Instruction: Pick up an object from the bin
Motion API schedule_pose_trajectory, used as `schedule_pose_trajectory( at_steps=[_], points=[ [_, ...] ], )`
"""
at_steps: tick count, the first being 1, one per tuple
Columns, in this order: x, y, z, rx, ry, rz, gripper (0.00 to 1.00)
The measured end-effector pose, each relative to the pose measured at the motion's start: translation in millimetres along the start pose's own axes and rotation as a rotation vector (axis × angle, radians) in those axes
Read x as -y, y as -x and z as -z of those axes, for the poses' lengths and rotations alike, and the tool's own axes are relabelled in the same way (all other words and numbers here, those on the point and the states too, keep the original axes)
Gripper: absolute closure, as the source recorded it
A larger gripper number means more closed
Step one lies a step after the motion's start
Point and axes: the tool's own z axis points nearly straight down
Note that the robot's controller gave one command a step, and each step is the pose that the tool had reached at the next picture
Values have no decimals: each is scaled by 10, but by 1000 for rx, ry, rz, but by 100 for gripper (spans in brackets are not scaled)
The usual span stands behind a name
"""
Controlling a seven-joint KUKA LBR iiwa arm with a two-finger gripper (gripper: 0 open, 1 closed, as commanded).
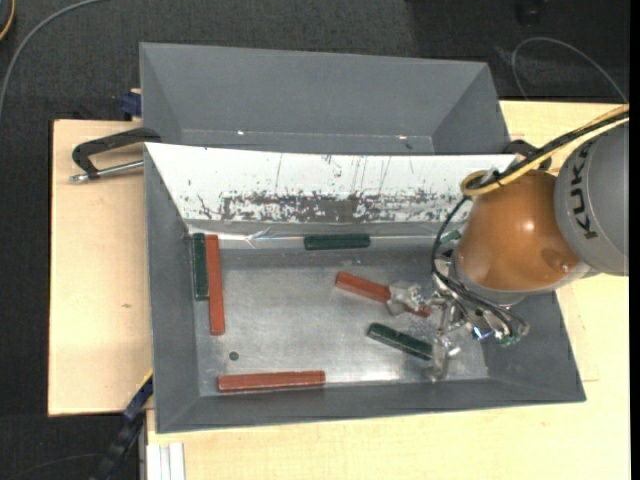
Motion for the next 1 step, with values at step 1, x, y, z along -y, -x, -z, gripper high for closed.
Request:
schedule_pose_trajectory(
  at_steps=[1],
  points=[
    [0,-2,-5,1,-1,1,100]
  ],
)
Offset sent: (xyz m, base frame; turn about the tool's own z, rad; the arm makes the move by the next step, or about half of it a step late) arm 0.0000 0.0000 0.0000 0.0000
